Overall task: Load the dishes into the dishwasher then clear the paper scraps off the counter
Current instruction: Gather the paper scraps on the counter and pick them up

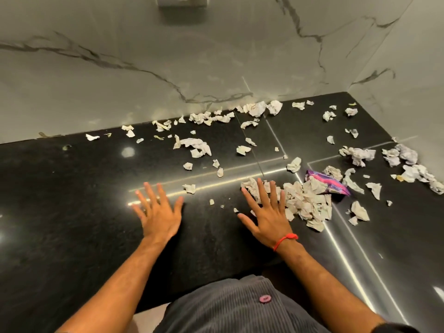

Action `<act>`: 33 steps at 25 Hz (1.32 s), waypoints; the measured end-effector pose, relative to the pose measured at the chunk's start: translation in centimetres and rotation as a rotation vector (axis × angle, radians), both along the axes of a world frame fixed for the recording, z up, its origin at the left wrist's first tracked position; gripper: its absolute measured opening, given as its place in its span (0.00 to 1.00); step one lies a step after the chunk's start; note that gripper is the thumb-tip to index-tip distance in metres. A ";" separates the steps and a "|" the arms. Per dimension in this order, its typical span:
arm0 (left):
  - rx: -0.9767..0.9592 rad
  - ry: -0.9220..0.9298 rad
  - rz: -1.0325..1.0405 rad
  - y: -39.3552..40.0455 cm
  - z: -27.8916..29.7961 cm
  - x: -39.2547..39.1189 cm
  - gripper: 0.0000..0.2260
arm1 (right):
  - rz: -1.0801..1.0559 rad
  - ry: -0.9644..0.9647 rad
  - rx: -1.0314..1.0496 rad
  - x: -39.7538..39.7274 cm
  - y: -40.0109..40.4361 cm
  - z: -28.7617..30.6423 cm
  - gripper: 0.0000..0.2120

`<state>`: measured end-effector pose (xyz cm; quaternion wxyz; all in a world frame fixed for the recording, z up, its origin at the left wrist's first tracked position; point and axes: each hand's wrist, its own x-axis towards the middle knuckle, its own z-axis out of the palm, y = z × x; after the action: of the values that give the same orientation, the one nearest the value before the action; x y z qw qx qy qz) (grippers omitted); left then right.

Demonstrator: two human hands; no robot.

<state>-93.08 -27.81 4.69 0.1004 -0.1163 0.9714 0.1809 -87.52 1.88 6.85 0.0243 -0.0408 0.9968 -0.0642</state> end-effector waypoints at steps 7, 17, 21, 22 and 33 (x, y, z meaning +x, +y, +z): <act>0.550 0.117 -0.521 10.3 0.9 -1.7 0.31 | 0.022 -0.023 0.032 -2.6 -3.5 -0.6 0.36; 0.303 0.261 -0.320 -0.4 -1.0 -10.8 0.28 | 0.096 -0.107 0.265 -3.3 -4.5 -1.5 0.31; 0.134 0.194 -0.326 0.7 0.6 -16.8 0.34 | -0.030 -0.087 0.275 -3.8 -2.0 0.0 0.31; 0.102 0.147 -0.355 1.6 0.5 -17.6 0.34 | -0.041 -0.082 0.249 -4.2 -2.1 0.5 0.31; 0.332 0.273 -0.362 -1.0 0.7 -14.7 0.23 | 0.169 -0.157 0.125 -12.5 -11.6 0.9 0.45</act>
<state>-107.73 -28.77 5.36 0.0171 0.1027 0.9380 0.3307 -99.97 -9.72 7.79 0.1101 -0.1180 0.9869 -0.0025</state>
